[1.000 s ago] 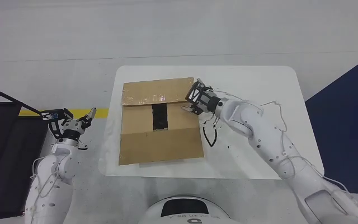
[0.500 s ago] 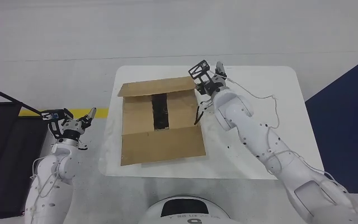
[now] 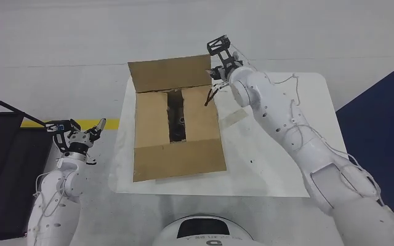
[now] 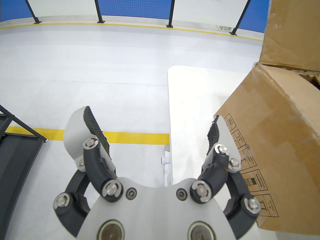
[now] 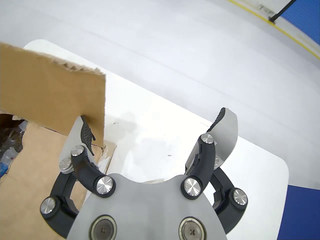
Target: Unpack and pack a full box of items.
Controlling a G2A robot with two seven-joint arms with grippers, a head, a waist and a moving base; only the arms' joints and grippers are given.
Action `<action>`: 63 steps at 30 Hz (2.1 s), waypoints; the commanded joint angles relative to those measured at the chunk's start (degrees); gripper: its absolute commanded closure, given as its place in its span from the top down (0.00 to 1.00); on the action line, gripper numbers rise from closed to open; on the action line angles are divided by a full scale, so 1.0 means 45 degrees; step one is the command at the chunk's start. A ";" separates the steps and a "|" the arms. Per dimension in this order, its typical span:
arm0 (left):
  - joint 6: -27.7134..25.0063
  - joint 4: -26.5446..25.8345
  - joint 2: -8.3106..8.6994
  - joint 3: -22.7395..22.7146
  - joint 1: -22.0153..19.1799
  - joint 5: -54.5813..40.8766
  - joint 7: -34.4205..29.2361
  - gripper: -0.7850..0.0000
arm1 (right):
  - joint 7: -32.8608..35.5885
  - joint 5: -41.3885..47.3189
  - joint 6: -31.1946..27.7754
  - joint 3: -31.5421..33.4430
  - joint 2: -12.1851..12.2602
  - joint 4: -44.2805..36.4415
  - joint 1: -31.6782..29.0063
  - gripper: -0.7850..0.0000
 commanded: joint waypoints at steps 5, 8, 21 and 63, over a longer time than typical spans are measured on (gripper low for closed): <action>0.0000 0.0000 0.0000 0.0000 0.0000 0.0000 0.0000 1.00 | -0.0347 0.1137 -0.0669 -0.0971 -0.1029 0.2504 0.1210 1.00; 0.0000 0.0000 0.0000 0.0000 0.0000 0.0000 0.0000 1.00 | -0.1629 0.1774 -0.2065 -0.0641 -0.1098 0.2211 0.1226 1.00; 0.0000 0.0000 0.0000 0.0000 0.0000 0.0000 0.0000 1.00 | -0.2663 0.2341 -0.6623 0.1134 -0.0268 -0.0460 0.0137 1.00; 0.0000 0.0000 0.0000 0.0000 0.0000 0.0000 0.0000 1.00 | 0.1012 0.8198 -1.2616 -0.3391 -0.3415 0.6271 0.2230 1.00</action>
